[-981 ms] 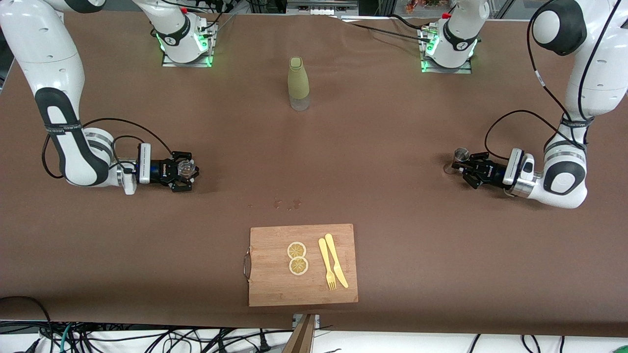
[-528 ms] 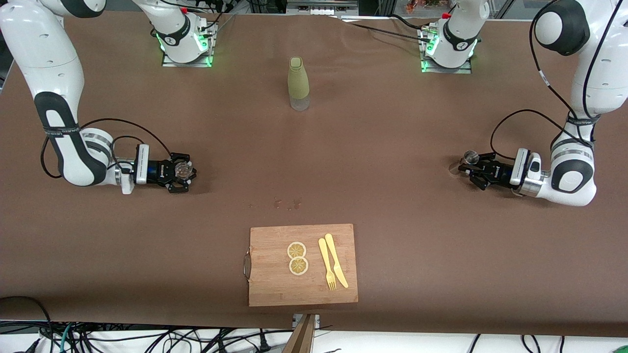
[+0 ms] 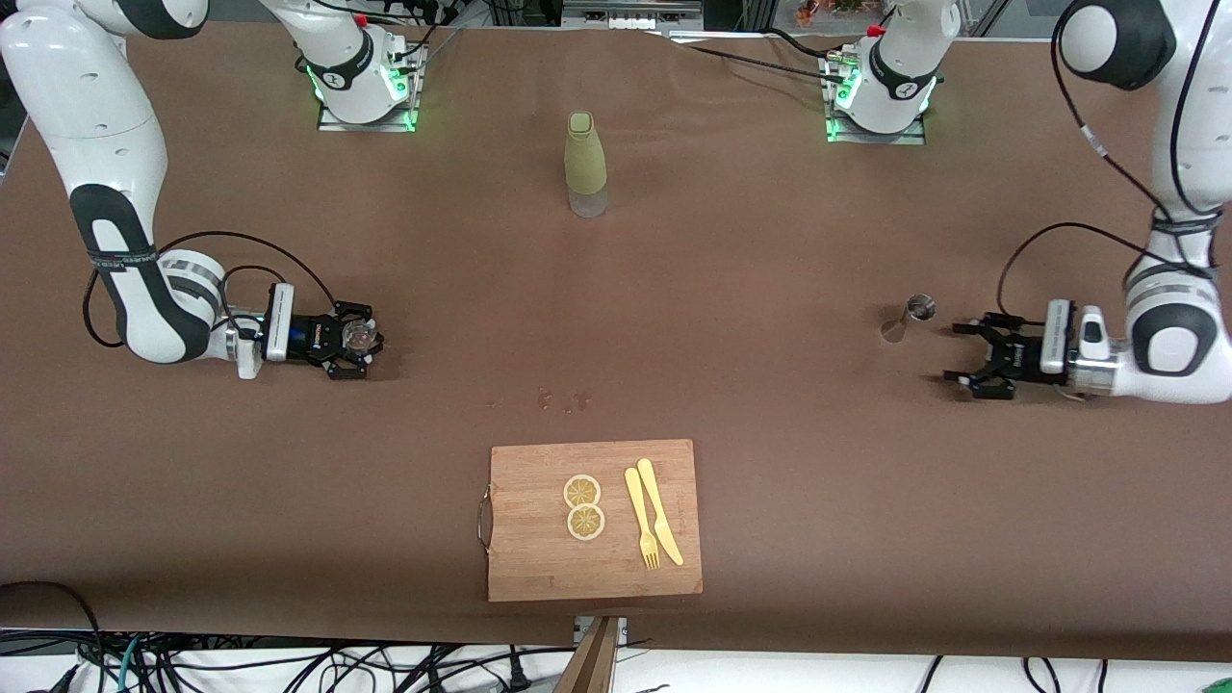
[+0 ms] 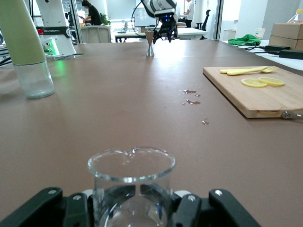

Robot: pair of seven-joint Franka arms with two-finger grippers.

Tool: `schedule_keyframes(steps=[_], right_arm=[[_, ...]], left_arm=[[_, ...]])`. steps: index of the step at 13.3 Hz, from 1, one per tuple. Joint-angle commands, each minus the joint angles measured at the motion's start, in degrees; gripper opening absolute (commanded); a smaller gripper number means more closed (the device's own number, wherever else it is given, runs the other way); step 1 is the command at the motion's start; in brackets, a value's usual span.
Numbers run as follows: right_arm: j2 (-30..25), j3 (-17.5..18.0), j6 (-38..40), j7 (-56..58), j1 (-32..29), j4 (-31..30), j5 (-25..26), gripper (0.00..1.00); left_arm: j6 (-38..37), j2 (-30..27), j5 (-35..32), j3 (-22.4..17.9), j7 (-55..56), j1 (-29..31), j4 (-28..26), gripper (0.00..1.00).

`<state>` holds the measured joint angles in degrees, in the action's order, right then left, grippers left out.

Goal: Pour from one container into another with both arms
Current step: 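Lower the jigger onto the table and open the left gripper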

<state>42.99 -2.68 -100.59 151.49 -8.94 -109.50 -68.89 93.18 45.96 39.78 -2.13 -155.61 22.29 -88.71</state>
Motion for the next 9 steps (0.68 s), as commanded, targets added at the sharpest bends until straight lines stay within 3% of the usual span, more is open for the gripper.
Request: schedule_keyframes(steps=[1, 6, 9], right_arm=[[-0.01, -0.05, -0.74, 1.36, -0.20, -0.71, -1.43, 0.06], [1.13, -0.05, -1.45, 1.36, -0.12, -0.71, -1.43, 0.10], [1.49, -0.05, -1.80, 1.27, -0.03, -0.71, -1.43, 0.13]], left_arm=[[6.81, -8.41, -6.37, 0.29, -1.89, -0.32, -2.25, 1.00], [14.73, -21.32, -15.86, 0.38, 1.44, -4.71, -3.13, 1.00], [15.79, -29.59, -20.35, 0.46, 6.35, -7.43, -3.31, 1.00]])
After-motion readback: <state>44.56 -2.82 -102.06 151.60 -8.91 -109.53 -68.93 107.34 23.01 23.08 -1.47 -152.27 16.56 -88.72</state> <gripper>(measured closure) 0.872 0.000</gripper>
